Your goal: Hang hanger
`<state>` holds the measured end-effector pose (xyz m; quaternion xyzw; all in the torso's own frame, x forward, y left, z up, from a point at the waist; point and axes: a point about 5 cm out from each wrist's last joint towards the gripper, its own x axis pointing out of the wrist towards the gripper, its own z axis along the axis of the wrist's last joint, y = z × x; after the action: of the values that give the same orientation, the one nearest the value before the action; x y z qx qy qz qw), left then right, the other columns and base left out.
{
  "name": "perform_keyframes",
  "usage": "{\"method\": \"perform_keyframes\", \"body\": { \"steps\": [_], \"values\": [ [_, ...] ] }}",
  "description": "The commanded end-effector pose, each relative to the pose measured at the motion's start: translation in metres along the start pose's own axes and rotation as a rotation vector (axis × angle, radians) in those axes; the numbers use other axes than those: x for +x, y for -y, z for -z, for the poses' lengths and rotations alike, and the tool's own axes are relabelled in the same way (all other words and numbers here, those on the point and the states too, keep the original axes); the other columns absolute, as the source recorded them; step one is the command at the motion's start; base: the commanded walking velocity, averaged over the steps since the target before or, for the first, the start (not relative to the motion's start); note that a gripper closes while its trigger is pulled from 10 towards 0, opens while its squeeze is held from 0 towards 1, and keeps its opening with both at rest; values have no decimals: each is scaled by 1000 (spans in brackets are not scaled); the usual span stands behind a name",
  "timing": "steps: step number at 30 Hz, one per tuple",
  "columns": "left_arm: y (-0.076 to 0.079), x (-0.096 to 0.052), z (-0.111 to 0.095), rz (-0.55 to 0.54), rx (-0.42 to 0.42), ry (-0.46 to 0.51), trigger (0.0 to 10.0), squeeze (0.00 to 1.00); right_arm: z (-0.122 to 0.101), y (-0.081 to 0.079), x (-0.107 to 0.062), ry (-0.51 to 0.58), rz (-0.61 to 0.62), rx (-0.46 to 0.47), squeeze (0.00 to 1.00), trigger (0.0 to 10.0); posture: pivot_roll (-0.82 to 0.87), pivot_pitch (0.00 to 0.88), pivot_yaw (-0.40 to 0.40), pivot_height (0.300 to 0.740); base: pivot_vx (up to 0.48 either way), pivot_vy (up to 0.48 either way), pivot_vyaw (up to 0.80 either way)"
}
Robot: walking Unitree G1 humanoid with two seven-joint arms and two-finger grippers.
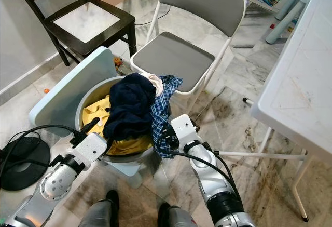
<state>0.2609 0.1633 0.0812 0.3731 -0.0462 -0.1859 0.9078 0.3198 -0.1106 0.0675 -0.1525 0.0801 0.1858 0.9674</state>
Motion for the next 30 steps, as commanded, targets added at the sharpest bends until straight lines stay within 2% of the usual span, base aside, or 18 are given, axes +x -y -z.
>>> {"method": "perform_keyframes", "body": {
  "steps": [1,3,4,5,10,15,19,27,28,30],
  "values": [
    [11,-5,3,41,46,9,10000,1000,9,-1,-4,-34,-3,8,0,10000,184,284,-101,740,0,0,0],
    [15,-5,4,58,70,14,10000,1000,9,-1,-3,-33,-4,8,0,10000,184,284,-101,740,0,0,0],
    [16,-5,4,63,82,20,10000,569,9,-1,-3,-33,-4,8,0,10000,184,283,-101,740,0,0,0],
    [20,-4,4,77,113,34,10000,0,9,-1,-3,-33,-5,9,0,10000,183,283,-102,740,0,0,0],
    [24,-3,4,92,136,50,10000,0,8,-1,-2,-32,-5,9,0,10000,182,283,-102,740,0,0,0],
    [38,0,1,142,159,82,10000,0,8,-1,-3,-31,-4,9,0,10000,177,283,-104,740,0,0,0],
    [48,5,-3,208,211,124,10000,0,8,0,-3,-31,-2,7,0,10000,171,281,-103,740,0,0,0],
    [52,8,-4,225,205,131,10000,0,8,-1,-2,-31,1,9,0,10000,169,279,-100,740,0,0,0],
    [55,9,-4,237,187,127,8392,0,8,-1,-2,-31,3,10,0,10000,168,279,-99,740,0,0,0],
    [56,10,-4,241,181,126,8392,0,8,-1,-3,-31,4,11,0,10000,168,279,-99,740,0,0,0]
  ]
}}
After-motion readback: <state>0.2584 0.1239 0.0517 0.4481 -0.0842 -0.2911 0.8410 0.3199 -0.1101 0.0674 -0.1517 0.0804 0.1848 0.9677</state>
